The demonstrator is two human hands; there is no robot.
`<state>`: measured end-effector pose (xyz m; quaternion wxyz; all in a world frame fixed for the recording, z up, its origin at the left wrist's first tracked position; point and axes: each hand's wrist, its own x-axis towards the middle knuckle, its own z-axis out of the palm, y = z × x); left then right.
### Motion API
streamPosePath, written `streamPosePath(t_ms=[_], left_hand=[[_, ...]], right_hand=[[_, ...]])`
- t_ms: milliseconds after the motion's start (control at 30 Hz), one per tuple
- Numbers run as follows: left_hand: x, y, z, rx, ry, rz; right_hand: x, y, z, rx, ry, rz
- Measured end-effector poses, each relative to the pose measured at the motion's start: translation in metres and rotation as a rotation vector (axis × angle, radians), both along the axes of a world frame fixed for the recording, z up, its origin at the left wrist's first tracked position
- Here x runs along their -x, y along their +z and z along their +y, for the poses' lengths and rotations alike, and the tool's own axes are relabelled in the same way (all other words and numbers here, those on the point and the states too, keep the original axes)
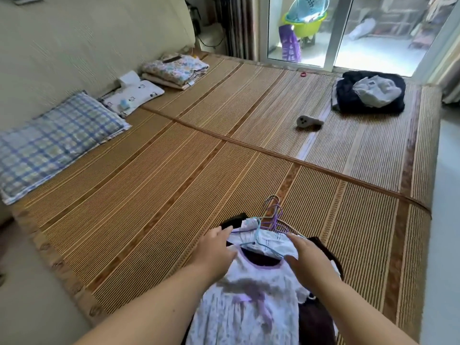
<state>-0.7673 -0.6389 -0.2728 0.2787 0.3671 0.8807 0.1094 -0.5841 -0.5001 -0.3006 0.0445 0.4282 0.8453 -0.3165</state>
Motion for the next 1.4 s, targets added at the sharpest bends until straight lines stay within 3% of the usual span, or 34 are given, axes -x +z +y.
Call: streamPosePath(t_ms=[200,733,1067,1267,1400], left_hand=[[-0.023,0.075,-0.092,-0.019,0.010,0.092],[-0.014,0.341,-0.460,-0.139,0.566,0.742],[-0.069,0.438,-0.659,-0.075,0.836,1.009],[-0.091,0.501,-0.726,-0.112,1.000,1.191],[-0.097,0.541,-0.756,-0.027,1.085,1.352]], right_hand=[[0.046,0.088,-0.065,-0.150,0.356,0.108],[0.187,0.349,-0.414,-0.335,1.144,0.620],[0.203,0.448,-0.636,-0.285,1.433,0.885],[0.211,0.516,-0.741,-0.237,1.604,1.120],[0.225,0.556,-0.802,-0.163,1.707,1.281]])
